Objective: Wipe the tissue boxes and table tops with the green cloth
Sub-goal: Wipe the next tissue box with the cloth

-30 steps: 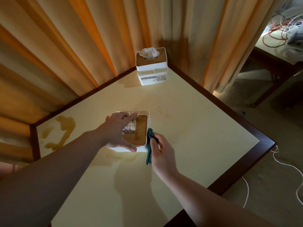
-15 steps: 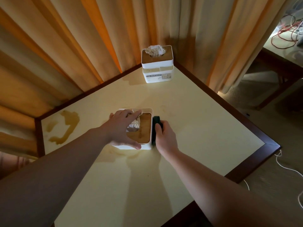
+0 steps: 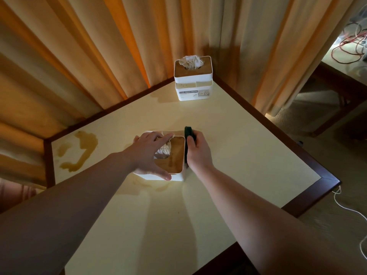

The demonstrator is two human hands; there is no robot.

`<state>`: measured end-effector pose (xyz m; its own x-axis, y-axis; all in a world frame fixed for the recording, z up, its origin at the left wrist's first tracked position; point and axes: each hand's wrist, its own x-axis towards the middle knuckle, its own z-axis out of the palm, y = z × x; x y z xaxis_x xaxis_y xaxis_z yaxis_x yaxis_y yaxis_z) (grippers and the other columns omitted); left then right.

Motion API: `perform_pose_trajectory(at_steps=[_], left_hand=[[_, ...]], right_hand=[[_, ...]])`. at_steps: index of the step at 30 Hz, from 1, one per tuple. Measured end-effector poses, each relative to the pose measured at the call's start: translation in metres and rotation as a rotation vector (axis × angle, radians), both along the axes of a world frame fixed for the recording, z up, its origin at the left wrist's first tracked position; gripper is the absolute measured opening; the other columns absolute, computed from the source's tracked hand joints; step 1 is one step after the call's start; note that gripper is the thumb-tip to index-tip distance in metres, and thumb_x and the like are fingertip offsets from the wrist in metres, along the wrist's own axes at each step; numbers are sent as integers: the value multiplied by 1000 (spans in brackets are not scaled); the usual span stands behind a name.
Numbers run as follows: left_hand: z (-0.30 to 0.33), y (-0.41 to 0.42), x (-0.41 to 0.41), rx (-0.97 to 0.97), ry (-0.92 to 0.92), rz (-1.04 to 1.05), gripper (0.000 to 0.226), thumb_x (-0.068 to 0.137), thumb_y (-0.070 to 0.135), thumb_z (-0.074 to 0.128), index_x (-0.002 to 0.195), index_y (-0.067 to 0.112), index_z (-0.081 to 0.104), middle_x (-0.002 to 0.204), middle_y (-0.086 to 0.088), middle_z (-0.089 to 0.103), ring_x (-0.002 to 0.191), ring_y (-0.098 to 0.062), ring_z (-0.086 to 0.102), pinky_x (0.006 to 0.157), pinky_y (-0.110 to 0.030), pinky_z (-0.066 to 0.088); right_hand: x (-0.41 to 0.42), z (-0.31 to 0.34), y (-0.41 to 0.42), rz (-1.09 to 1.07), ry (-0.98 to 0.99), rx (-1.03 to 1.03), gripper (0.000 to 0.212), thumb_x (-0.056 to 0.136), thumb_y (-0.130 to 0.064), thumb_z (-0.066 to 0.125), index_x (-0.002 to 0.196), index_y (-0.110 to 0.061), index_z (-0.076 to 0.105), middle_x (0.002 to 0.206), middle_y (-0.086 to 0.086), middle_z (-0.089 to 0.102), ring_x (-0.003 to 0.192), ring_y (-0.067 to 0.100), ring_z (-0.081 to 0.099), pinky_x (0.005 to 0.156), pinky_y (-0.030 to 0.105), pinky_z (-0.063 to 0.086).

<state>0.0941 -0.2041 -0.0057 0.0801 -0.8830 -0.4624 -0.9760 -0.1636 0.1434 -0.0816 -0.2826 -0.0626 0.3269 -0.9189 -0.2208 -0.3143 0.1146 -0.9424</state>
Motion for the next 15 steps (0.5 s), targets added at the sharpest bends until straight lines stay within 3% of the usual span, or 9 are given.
perform_pose_trajectory(at_steps=[6, 10, 15], left_hand=[[0, 1, -2, -18, 5, 25, 140, 49, 94, 69, 160, 49, -4, 162, 9, 17, 150, -22, 10, 124, -51, 15], [-1, 3, -6, -45, -5, 113, 141, 48, 97, 67, 160, 48, -2, 165, 4, 18, 151, -26, 13, 123, -54, 17], [4, -6, -28, -42, -121, 299, 145, 42, 106, 55, 161, 37, 7, 156, -7, 31, 142, -36, 31, 119, -58, 24]], right_hand=[[-20, -18, 27, 9, 5, 91, 22, 107, -31, 42, 121, -26, 58, 103, -7, 69, 95, 17, 65, 82, 39, 52], [-41, -20, 66, 14, -24, 105, 17, 107, -28, 44, 109, -28, 60, 89, -6, 67, 83, 16, 64, 75, 40, 51], [-54, -2, 57, -56, -95, 128, 17, 108, -24, 46, 106, -25, 63, 91, -1, 67, 84, 18, 64, 74, 37, 49]])
